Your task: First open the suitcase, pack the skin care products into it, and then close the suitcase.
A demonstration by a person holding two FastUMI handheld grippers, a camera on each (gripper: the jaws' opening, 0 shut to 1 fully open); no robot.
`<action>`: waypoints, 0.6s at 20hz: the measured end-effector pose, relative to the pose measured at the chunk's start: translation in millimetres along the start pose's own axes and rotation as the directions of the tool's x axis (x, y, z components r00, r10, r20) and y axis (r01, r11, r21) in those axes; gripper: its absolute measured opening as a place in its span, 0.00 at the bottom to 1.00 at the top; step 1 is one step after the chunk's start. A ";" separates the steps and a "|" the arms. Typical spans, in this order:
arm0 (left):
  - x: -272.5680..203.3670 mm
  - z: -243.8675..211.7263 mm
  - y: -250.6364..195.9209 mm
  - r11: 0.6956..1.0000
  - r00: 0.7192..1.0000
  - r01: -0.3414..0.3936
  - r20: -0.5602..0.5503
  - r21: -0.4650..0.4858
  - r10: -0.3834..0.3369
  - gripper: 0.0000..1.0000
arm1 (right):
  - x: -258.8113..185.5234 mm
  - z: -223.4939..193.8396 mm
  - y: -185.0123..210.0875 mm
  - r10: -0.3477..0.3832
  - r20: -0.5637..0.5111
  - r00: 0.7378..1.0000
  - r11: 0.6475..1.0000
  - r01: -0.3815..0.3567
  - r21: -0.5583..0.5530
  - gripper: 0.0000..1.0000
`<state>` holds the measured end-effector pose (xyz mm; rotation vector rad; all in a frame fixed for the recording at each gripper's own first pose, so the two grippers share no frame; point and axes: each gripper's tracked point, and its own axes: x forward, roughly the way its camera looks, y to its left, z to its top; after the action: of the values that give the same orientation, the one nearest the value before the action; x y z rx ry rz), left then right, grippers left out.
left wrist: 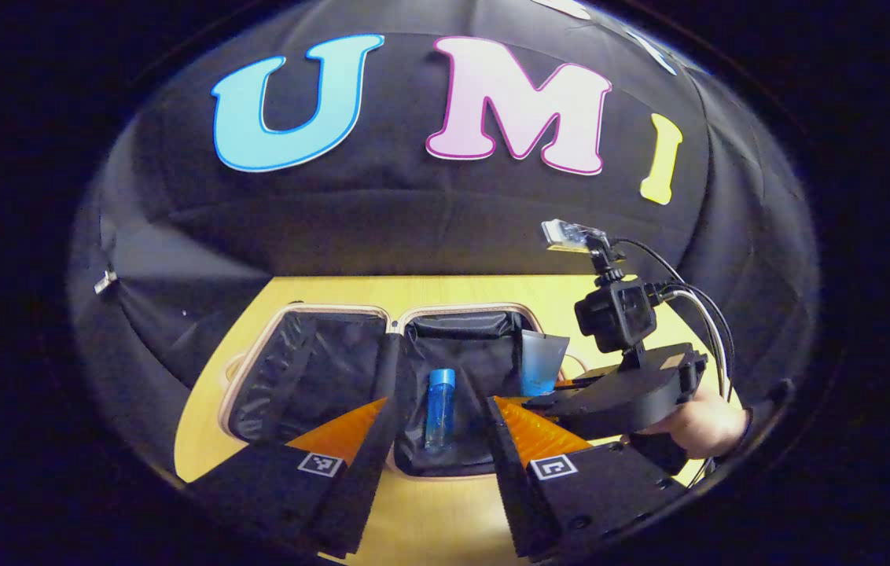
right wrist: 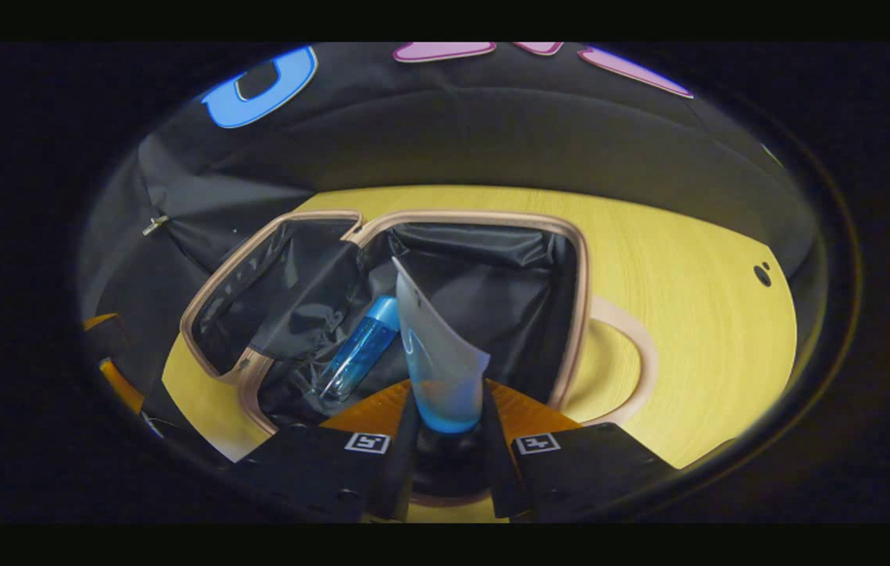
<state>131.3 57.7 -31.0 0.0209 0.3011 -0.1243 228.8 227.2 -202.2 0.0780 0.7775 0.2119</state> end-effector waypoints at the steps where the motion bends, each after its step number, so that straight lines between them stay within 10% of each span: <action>1: -4.0 0.5 -5.2 1.000 1.000 0.008 0.014 0.009 -0.008 0.71 | 0.5 -2.2 0.2 -0.007 -0.011 1.000 1.000 0.007 0.006 0.43; 8: -15.5 -7.9 15.2 0.993 1.000 -0.007 0.007 -0.116 0.008 0.71 | 5.6 6.5 1.8 -0.051 0.000 0.999 0.998 0.051 0.044 0.48; 12: -9.2 -16.0 88.0 0.976 0.995 -0.098 -0.002 -0.193 0.099 0.72 | -19.4 14.9 6.6 -0.032 0.047 0.998 0.999 0.031 0.028 0.77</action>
<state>128.9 146.7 -43.4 -0.1565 0.3026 0.0037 224.7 229.6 -177.3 0.0965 0.7337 0.1688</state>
